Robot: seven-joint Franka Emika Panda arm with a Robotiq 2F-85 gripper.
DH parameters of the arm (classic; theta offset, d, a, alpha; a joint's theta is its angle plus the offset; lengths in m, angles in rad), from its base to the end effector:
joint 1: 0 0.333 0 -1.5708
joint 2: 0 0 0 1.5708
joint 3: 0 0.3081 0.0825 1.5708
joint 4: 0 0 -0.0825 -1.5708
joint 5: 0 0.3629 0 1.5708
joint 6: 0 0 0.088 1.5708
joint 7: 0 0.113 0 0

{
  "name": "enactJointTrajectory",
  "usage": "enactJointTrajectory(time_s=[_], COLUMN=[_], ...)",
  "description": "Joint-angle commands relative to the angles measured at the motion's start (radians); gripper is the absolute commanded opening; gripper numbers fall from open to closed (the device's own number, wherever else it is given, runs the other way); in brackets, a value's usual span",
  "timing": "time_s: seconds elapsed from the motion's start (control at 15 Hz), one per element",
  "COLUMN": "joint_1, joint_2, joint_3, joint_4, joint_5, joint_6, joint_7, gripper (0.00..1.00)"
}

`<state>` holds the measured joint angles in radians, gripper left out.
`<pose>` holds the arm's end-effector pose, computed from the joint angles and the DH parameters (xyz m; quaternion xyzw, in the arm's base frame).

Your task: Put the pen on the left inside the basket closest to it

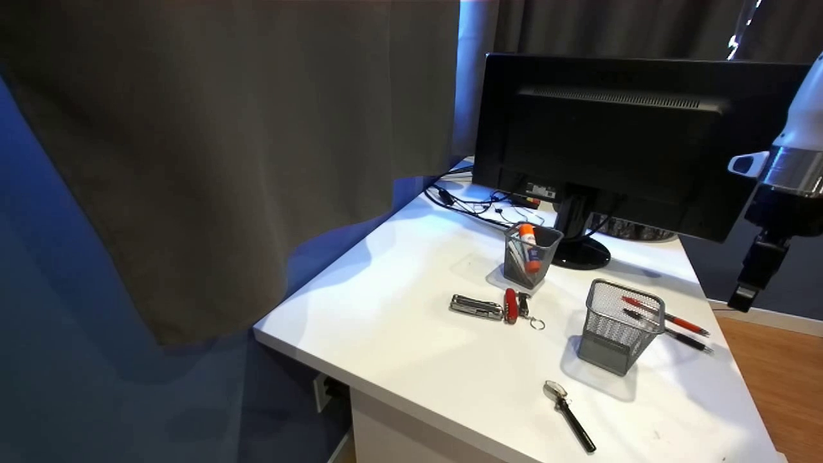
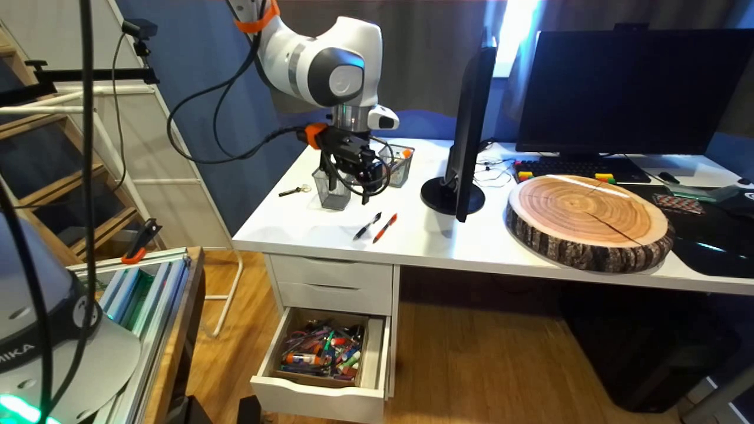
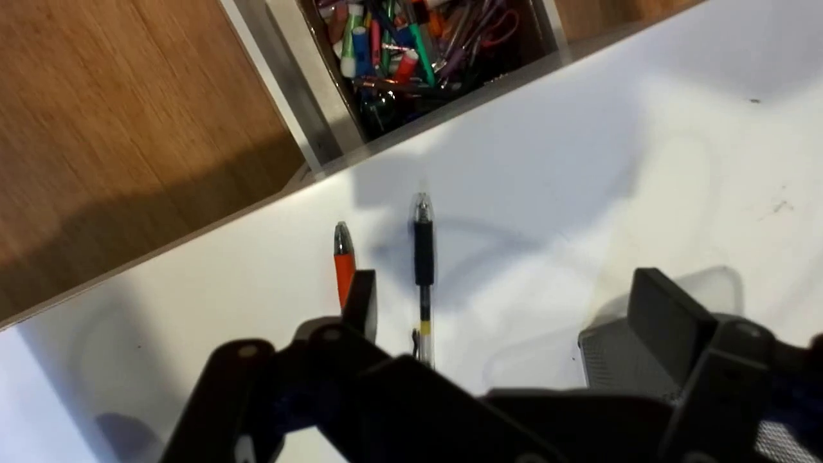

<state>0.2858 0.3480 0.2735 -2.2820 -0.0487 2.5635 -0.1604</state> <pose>0.4336 0.2764 0.2066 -0.9300 -0.3650 0.0321 0.0277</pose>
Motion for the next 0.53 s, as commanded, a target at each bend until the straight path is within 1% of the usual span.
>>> enactJointTrajectory(time_s=[0.0, 0.2, 0.47], joint_1=[0.005, 0.017, 0.038], joint_2=[0.096, 0.157, 0.216], joint_3=[-0.011, -0.018, -0.039], joint_4=[0.037, 0.064, 0.102], joint_5=[-0.052, -0.076, -0.114], joint_6=[0.045, 0.093, 0.125], joint_7=[-0.018, -0.006, 0.006], gripper=[1.00, 1.00, 1.00])
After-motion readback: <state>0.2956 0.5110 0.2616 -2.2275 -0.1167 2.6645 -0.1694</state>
